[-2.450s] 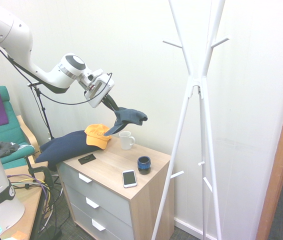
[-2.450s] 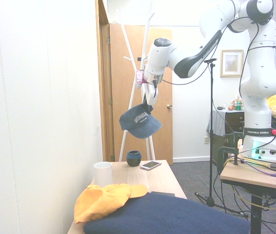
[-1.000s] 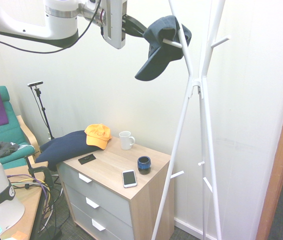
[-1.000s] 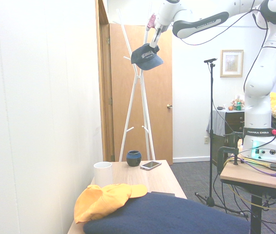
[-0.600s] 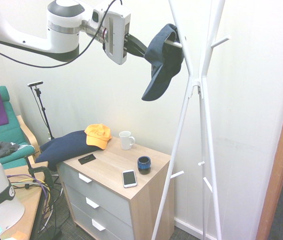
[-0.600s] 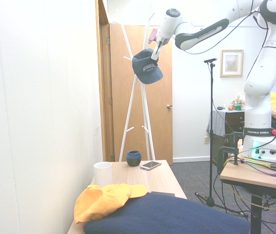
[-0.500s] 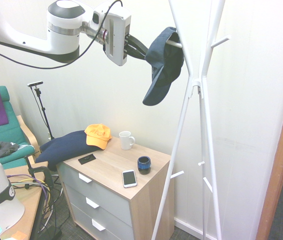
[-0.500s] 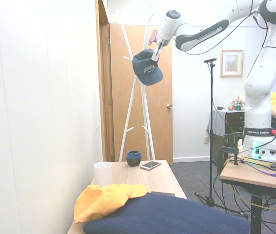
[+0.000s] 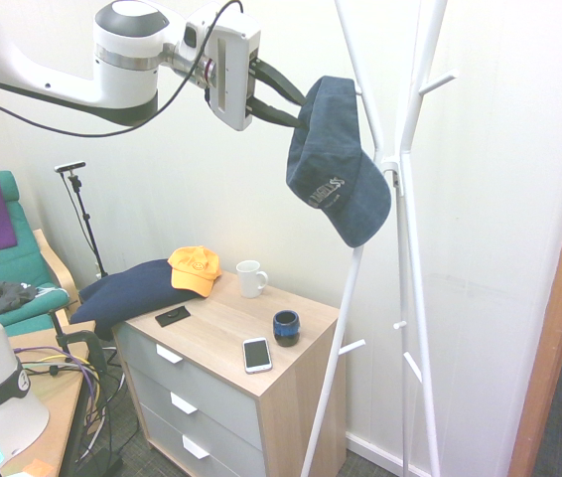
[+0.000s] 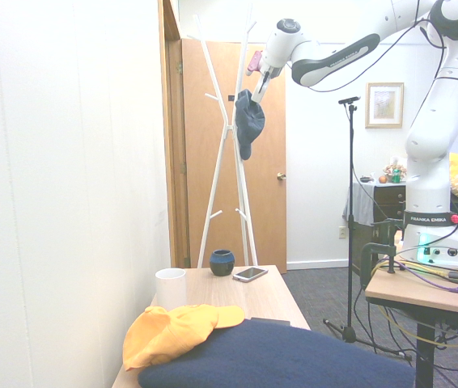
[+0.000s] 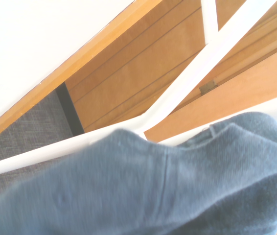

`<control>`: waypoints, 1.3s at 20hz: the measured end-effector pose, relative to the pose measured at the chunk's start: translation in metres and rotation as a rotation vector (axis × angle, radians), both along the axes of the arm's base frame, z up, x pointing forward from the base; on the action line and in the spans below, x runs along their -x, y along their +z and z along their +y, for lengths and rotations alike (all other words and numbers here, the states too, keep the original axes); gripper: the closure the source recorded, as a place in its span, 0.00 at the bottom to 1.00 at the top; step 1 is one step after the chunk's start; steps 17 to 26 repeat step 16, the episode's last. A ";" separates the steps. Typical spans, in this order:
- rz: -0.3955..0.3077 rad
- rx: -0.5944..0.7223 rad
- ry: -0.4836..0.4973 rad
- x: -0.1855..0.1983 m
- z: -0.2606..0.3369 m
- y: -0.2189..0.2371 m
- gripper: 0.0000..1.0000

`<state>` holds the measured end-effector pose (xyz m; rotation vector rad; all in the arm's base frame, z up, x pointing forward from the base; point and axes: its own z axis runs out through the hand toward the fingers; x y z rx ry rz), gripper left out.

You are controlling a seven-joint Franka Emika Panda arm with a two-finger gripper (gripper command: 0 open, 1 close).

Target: Hang the cap

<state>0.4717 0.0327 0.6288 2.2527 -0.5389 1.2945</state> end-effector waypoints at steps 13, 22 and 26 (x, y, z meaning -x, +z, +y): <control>0.405 -0.673 0.030 0.016 0.039 -0.023 0.00; 0.494 -0.781 0.013 0.014 0.039 -0.030 0.00; 0.494 -0.781 0.013 0.014 0.039 -0.030 0.00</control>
